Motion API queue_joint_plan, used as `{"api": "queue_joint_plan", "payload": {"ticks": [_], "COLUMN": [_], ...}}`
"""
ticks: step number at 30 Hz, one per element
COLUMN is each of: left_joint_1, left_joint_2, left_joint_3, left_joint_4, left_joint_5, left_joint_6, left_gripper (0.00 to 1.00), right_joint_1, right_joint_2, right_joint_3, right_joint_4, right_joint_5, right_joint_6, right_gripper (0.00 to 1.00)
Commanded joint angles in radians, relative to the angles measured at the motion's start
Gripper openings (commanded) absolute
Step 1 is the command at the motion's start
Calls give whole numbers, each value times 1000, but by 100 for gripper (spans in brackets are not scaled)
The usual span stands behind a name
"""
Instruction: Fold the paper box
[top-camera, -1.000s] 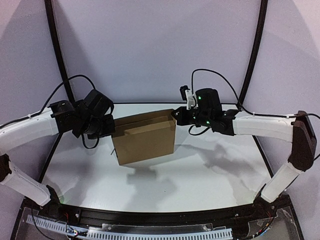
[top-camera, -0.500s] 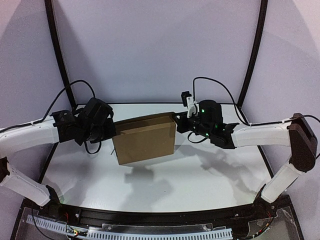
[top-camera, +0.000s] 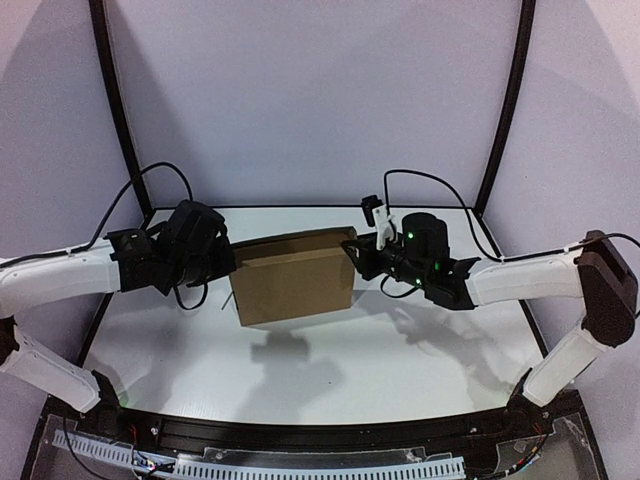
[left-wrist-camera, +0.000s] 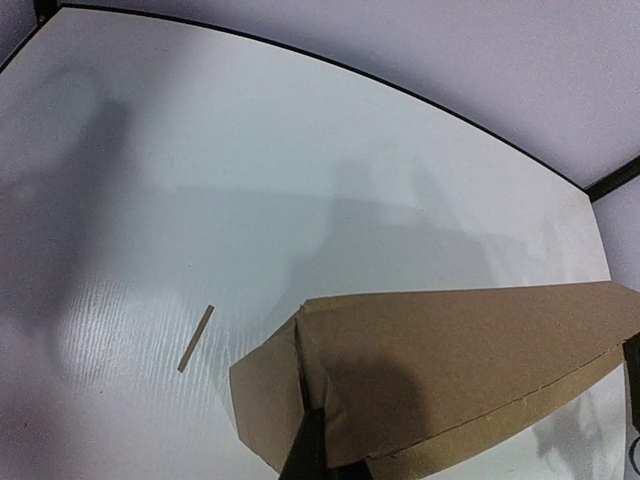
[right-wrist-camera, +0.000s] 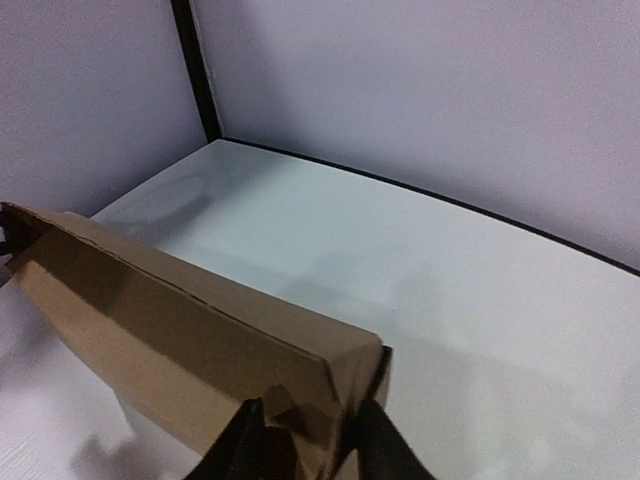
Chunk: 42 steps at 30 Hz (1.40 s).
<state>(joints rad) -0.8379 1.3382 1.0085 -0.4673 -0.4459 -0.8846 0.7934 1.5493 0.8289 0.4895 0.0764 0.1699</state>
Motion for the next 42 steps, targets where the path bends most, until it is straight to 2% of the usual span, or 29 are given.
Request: {"api": "queue_joint_plan", "payload": {"ticks": [1,7,9,13,17,19,21,24,29,35,39,41,42], "left_joint_1": [-15,-16,-16,-15,-15,-15,-16,-14,-15,-15,-16,-15,-15], "left_joint_2": [141,165,177,176,161,149,144,145,151,155,157,146,129], "left_joint_3": [-50,10,26,17,2,-7,-13,-19,-26,-22,-5,0,1], "left_joint_4": [-246,-292,-305,-296,-282,-270,-258,-246,-235,-243,-253,-255,-252], "left_joint_5": [232,205,201,203,205,209,214,216,223,217,222,234,242], "left_joint_6": [39,109,116,127,128,129,128,127,115,97,78,72,72], "left_gripper": [1,1,1,1,1,1,1,1,1,1,12,21,30], "right_joint_1": [21,14,14,7,3,1,0,0,0,1,3,3,3], "right_joint_2": [-94,-199,-223,-198,-30,44,109,164,198,214,199,199,199], "right_joint_3": [72,195,231,344,566,652,694,698,591,527,439,414,407], "right_joint_4": [-331,-439,-467,-537,-699,-775,-781,-767,-684,-719,-654,-644,-637], "right_joint_5": [-56,-134,-139,-123,-110,-114,-112,-122,-143,-163,-163,-159,-154], "right_joint_6": [-30,-72,-76,-66,-30,-28,-32,-49,-79,-55,-46,-40,-38], "right_gripper": [65,95,98,98,84,80,77,73,66,61,61,60,60]}}
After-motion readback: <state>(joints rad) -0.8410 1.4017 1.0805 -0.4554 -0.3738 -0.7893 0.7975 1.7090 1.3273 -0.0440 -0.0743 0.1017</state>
